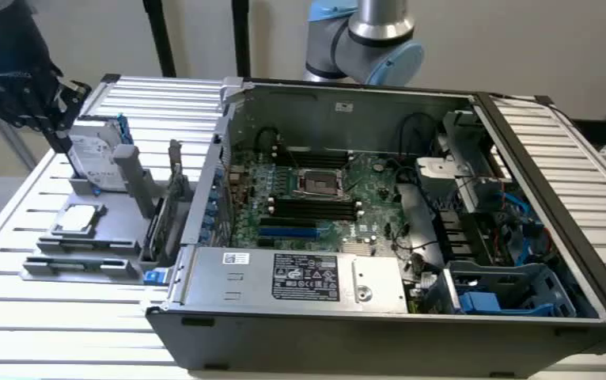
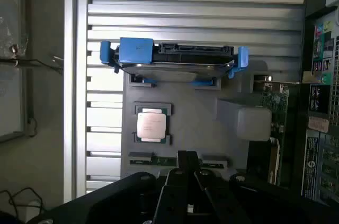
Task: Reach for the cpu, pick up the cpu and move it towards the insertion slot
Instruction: 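Pick up the cpu and move it towards the insertion slot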
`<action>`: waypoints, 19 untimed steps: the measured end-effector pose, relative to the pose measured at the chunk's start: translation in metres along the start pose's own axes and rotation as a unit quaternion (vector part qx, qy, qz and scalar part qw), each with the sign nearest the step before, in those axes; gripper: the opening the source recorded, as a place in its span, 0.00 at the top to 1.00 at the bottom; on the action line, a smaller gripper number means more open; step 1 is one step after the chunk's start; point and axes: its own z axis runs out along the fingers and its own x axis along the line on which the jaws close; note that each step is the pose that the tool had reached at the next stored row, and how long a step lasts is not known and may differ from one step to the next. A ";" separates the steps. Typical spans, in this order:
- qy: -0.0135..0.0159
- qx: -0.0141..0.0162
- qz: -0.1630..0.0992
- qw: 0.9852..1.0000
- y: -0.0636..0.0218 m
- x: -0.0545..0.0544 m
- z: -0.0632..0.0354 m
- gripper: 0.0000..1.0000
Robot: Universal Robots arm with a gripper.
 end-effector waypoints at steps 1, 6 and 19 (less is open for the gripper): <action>0.000 0.000 0.000 1.000 0.0000 0.000 0.0000 0.89; 0.000 0.000 0.000 1.000 0.0000 0.000 0.0000 0.89; 0.000 0.001 0.000 1.000 0.0045 0.019 0.0003 0.89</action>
